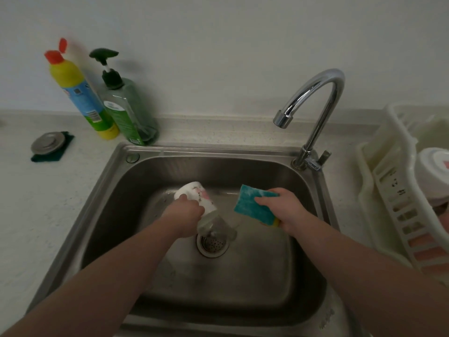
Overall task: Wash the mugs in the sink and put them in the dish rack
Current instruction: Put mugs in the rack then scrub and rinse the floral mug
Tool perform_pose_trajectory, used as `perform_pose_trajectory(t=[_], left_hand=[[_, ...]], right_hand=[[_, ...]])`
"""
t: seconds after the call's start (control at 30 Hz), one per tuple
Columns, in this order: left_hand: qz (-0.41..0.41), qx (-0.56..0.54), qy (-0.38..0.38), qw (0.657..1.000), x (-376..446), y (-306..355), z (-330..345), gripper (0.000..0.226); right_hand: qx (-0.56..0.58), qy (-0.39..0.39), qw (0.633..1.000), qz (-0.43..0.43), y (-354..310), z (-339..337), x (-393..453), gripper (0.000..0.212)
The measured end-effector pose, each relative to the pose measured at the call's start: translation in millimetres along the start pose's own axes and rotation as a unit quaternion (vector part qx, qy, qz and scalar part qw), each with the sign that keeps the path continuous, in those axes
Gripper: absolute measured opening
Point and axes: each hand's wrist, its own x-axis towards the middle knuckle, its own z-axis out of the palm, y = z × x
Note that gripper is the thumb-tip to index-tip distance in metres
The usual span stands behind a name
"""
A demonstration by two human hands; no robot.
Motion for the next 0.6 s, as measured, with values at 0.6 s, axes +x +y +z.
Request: perform_pose_trajectory(t=[0.6], left_hand=[[0.056, 0.212, 0.048, 0.974, -16.9, -20.6, -41.7, 0.029]], right_hand=[[-0.012, 0.013, 0.999, -0.029, -27.8, -8.1, -17.2, 0.033]])
